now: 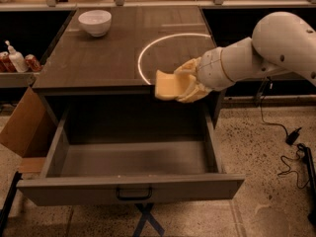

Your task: Pick sponge from top drawer and place on counter

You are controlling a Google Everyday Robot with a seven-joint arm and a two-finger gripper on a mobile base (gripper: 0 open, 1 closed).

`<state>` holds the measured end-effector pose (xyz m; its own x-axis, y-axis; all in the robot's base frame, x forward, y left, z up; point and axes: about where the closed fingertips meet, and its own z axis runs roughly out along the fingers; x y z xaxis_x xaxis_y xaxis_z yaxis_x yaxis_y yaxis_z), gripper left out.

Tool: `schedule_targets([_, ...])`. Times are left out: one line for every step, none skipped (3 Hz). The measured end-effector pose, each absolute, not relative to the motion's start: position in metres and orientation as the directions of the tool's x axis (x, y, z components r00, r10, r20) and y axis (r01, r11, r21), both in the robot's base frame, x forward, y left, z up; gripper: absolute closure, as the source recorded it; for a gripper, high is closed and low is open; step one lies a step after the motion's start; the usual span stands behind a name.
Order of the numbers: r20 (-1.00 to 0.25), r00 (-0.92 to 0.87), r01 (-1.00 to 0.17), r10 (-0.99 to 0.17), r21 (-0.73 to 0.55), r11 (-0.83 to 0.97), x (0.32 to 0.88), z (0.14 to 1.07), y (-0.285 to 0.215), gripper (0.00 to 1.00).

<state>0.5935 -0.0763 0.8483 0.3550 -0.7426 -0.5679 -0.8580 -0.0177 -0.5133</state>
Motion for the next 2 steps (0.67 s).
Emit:
schedule_targets([-0.579,0.359,-0.828,-0.732,-0.560,0.037,0.621,0.863,-0.076,1.00])
schedule_targets([-0.633,0.360,-0.804,-0.685,-0.583,0.116,0.652,0.879,-0.075,1.00])
